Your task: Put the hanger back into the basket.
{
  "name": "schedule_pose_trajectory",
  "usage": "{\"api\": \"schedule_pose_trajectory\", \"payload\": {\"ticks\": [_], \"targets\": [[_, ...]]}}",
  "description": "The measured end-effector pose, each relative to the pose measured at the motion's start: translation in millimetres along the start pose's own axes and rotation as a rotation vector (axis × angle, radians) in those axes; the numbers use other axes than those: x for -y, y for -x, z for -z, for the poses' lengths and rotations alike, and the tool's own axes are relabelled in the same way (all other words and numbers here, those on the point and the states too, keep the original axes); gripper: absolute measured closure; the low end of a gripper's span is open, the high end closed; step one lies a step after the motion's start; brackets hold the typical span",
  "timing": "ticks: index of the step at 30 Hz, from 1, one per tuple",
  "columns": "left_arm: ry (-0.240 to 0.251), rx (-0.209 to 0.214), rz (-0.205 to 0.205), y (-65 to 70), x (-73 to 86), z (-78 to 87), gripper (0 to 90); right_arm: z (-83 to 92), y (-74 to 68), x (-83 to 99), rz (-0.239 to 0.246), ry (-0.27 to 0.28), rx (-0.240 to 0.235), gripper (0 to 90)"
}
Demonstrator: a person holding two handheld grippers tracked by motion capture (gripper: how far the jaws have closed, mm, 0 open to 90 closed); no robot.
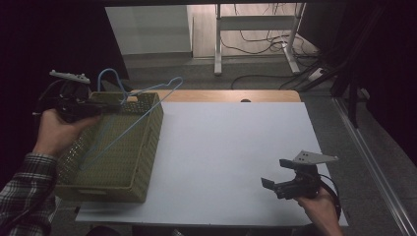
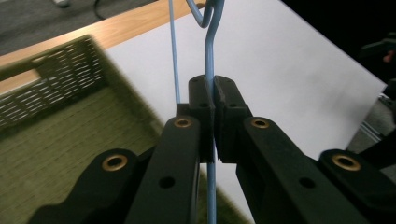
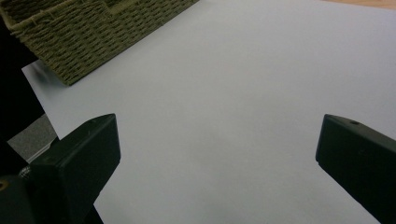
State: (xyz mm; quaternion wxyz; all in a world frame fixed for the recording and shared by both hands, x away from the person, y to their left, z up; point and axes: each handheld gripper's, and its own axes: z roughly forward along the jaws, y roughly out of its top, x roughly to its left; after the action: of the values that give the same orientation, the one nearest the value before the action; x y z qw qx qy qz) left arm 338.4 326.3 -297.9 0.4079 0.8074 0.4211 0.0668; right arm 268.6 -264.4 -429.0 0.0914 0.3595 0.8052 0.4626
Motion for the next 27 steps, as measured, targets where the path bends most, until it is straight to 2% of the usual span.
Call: {"api": "schedule_pose_trajectory", "payload": {"ticks": [7, 15, 21, 27], "targets": [[-0.001, -0.049, 0.027, -30.1, 18.5, 10.5, 87.6, -1.3, 3.2, 2.8, -0.011, -0.010, 0.007, 0.0], [0.012, -0.069, 0.048, -56.8, 45.1, 19.4, 87.6, -2.5, 5.0, 4.7, -0.019, -0.019, 0.016, 0.0], [0.014, -0.081, 0.063, -72.0, 64.4, 16.2, 87.6, -3.4, 5.5, 6.0, -0.021, -0.022, 0.024, 0.0], [0.014, -0.079, 0.074, -84.4, 81.7, 2.0, 87.6, -4.9, 5.5, 6.6, -0.022, -0.029, 0.024, 0.0]]}}
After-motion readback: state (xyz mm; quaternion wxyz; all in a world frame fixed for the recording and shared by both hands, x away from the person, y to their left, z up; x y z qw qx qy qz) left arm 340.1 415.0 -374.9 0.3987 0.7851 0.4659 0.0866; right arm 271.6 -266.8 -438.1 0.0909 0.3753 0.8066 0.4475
